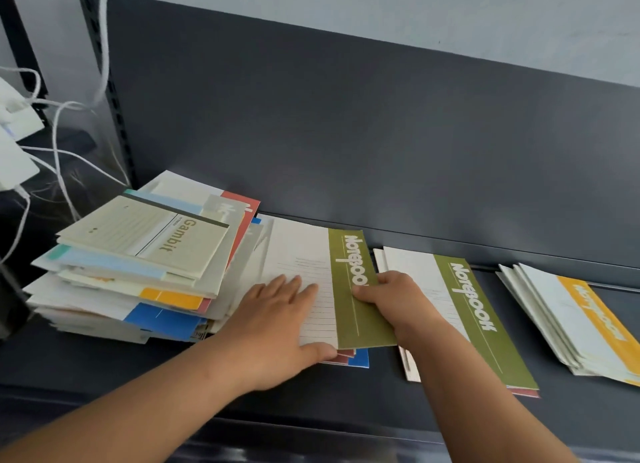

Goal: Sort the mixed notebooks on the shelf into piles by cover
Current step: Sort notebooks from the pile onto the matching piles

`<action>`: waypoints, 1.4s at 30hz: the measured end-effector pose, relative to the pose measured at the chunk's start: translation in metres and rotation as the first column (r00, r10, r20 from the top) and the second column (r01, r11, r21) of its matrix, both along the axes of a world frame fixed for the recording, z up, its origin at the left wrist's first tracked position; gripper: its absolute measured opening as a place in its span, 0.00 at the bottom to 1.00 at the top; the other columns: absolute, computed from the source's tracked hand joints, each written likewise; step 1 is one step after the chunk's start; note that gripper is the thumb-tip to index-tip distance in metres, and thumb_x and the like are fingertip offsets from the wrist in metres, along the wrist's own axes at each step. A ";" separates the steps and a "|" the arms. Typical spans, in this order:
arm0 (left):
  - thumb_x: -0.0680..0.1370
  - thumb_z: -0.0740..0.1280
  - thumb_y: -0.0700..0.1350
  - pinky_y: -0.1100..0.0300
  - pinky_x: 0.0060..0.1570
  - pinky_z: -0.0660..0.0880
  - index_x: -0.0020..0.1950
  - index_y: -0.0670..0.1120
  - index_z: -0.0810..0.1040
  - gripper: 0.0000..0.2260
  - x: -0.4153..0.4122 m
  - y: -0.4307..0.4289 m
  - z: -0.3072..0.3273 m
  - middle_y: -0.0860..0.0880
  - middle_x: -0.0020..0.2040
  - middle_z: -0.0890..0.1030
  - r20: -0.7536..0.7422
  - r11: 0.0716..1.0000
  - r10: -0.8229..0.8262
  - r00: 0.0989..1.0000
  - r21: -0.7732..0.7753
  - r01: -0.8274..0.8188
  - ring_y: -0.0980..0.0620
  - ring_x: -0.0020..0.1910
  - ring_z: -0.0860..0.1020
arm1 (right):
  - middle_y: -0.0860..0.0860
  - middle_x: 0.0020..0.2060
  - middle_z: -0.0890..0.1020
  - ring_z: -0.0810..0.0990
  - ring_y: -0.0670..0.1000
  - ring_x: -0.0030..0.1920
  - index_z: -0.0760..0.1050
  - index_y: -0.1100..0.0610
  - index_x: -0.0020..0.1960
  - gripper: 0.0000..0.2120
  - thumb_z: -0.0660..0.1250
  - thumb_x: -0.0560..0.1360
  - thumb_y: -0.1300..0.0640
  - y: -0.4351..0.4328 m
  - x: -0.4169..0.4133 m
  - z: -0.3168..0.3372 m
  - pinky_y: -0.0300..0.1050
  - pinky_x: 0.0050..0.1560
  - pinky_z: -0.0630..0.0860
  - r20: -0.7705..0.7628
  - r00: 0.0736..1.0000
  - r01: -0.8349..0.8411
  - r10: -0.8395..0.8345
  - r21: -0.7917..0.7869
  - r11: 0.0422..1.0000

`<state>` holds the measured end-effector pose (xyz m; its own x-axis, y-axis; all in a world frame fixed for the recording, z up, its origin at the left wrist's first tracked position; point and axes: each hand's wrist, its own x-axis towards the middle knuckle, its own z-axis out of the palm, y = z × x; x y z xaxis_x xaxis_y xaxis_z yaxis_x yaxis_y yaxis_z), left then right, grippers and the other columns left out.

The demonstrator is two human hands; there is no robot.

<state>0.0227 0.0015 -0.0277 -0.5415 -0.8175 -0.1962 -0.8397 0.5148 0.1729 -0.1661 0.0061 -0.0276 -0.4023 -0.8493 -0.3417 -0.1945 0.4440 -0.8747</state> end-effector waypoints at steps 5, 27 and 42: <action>0.70 0.59 0.74 0.47 0.77 0.39 0.78 0.53 0.33 0.50 0.000 -0.007 -0.003 0.49 0.79 0.35 0.046 1.000 0.006 0.999 -0.006 -0.006 0.48 0.78 0.34 | 0.52 0.41 0.86 0.85 0.53 0.40 0.78 0.53 0.51 0.04 0.71 0.77 0.55 0.013 -0.039 0.013 0.46 0.39 0.80 -0.078 0.997 0.019 -0.024 -0.069 0.997; 0.67 0.59 0.76 0.49 0.75 0.38 0.78 0.55 0.35 0.51 0.003 -0.018 -0.016 0.51 0.79 0.34 0.077 0.992 0.122 0.990 -0.044 -0.119 0.47 0.77 0.33 | 0.53 0.47 0.83 0.84 0.53 0.47 0.76 0.56 0.57 0.08 0.64 0.80 0.55 0.015 -0.014 0.001 0.49 0.52 0.83 -0.114 0.974 -0.191 0.194 0.043 0.981; 0.61 0.43 0.77 0.51 0.75 0.37 0.78 0.52 0.33 0.52 0.002 -0.006 -0.020 0.49 0.80 0.35 0.037 0.990 0.115 0.993 -0.089 -0.112 0.48 0.78 0.35 | 0.53 0.53 0.83 0.83 0.55 0.52 0.71 0.54 0.60 0.16 0.71 0.76 0.50 -0.009 0.014 -0.010 0.50 0.46 0.81 0.268 0.955 -0.155 0.127 0.085 0.984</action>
<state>0.0246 -0.0047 -0.0477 -0.4371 -0.8881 -0.1422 -0.8991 0.4272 0.0956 -0.1522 -0.0027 -0.0376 -0.1664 -0.8451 -0.5081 -0.0334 0.5198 -0.8536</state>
